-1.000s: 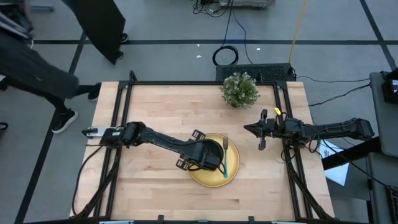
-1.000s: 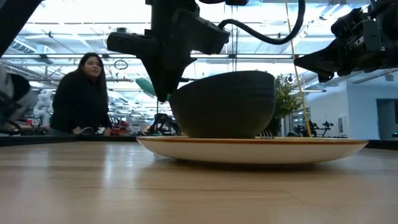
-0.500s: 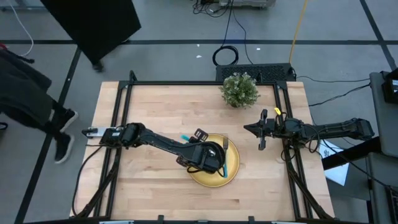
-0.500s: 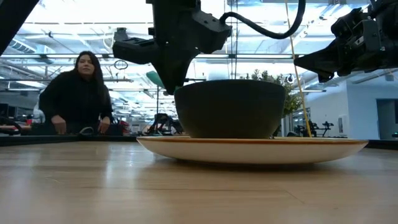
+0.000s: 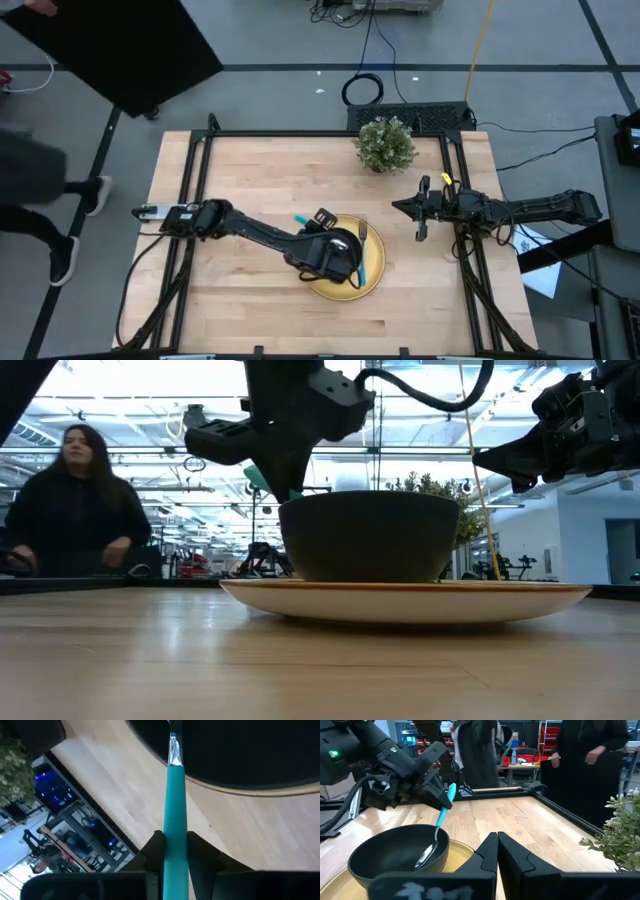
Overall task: Set table place
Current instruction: Put the blue spoon into the black bowl
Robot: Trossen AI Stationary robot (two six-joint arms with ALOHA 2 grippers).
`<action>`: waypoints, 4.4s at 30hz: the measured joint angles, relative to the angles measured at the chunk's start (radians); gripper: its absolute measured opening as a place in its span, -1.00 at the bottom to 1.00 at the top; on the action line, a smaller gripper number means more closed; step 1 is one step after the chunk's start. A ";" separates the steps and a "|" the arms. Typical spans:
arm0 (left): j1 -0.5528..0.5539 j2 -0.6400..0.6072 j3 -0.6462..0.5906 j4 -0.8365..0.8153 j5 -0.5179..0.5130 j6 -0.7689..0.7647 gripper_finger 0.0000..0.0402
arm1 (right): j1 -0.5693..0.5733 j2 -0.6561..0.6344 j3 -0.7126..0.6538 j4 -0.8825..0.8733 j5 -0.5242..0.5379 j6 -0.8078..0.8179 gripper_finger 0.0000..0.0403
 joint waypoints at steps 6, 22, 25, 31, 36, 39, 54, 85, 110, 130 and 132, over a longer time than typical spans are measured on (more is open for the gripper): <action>-0.036 0.000 0.000 0.024 0.005 0.036 -0.72 | 0.000 0.000 0.000 0.000 0.000 0.000 -1.00; -0.046 0.000 0.000 0.080 0.016 0.103 -0.72 | 0.000 0.000 0.000 0.000 0.000 0.004 -1.00; -0.041 0.000 0.000 0.098 0.018 0.117 -0.72 | 0.000 0.000 0.000 0.000 0.000 0.004 -1.00; -0.015 0.000 0.000 0.112 0.035 0.117 -0.72 | 0.000 0.000 0.000 0.000 0.000 0.011 -1.00; -0.003 0.000 0.000 0.113 0.038 0.112 -0.72 | 0.000 0.000 0.000 0.000 0.000 0.011 -1.00; -0.001 0.000 0.000 0.113 0.073 0.111 -0.72 | 0.000 0.000 0.000 0.000 0.000 0.011 -1.00; -0.002 0.000 0.000 0.107 0.116 0.102 -0.72 | 0.000 0.000 0.000 0.000 0.000 0.011 -1.00; 0.003 0.001 0.000 0.055 0.113 0.058 -0.72 | 0.000 0.000 0.000 0.000 0.000 0.014 -1.00; 0.006 0.001 0.000 0.064 0.116 0.045 -0.60 | 0.000 0.000 0.000 0.000 0.000 0.015 -1.00; 0.004 0.002 0.000 0.068 0.102 0.024 -0.21 | 0.000 0.000 0.000 0.000 0.000 0.015 -1.00; 0.004 0.002 0.000 0.071 0.076 0.008 -0.12 | 0.000 0.000 0.000 0.000 0.000 0.015 -1.00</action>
